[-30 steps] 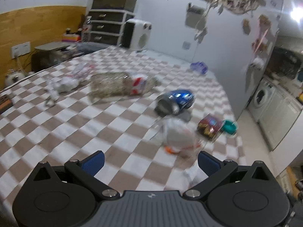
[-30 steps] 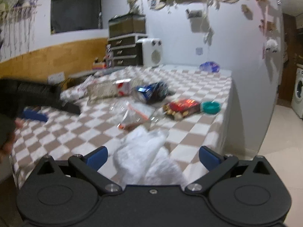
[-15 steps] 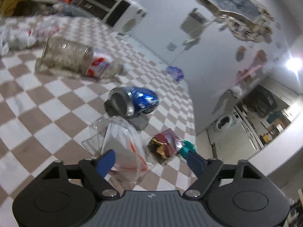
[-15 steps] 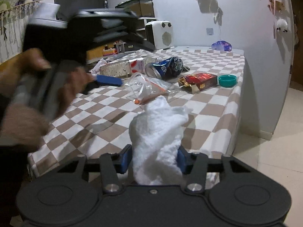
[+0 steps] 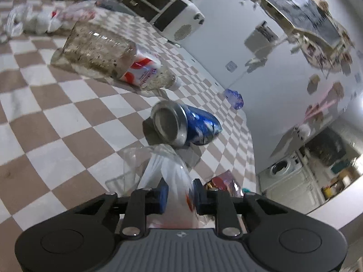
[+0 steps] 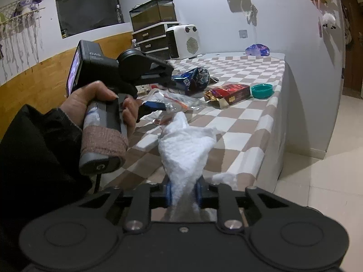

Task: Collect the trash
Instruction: 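Carry the bag and tissue in both tools over the floor bin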

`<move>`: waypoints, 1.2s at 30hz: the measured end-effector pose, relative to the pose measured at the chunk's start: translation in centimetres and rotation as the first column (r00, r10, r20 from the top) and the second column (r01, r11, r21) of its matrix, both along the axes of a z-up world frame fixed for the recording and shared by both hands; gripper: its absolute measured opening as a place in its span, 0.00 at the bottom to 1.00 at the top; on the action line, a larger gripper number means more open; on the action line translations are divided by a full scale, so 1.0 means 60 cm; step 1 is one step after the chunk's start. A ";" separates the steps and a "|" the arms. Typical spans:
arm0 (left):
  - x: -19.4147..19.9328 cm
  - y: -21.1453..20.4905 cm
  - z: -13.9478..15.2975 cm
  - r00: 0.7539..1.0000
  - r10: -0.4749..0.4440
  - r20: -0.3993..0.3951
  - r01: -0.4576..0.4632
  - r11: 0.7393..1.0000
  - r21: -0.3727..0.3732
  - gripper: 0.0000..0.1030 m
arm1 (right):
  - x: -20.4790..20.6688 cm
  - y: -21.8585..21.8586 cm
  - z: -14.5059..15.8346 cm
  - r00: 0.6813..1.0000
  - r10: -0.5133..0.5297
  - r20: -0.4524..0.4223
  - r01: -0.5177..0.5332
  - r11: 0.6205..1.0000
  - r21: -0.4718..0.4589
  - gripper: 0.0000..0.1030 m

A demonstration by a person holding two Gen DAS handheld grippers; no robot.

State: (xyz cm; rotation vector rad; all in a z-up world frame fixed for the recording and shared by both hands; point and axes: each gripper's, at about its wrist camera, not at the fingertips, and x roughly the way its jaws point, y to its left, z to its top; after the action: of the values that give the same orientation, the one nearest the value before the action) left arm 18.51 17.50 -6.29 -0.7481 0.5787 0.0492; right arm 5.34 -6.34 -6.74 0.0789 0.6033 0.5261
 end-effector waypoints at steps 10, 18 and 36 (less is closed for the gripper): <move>-0.074 -0.023 0.030 0.995 -0.083 0.053 0.073 0.982 0.173 0.18 | 0.004 -0.024 0.017 0.999 -0.033 0.007 0.033 0.998 0.052 0.07; -0.167 -0.037 0.056 0.994 -0.080 0.079 0.047 0.933 0.357 0.18 | -0.010 -0.044 0.049 0.997 -0.053 0.061 0.047 0.995 0.092 0.05; -0.271 -0.100 0.096 0.983 -0.158 0.093 0.085 0.842 0.533 0.18 | -0.043 -0.083 0.097 0.985 -0.113 0.129 0.102 0.991 0.089 0.05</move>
State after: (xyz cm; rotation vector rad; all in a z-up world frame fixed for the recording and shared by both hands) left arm 2.26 11.47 -0.50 -0.1719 0.4523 0.0374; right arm 2.76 -11.33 -0.95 0.1522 0.4439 0.4469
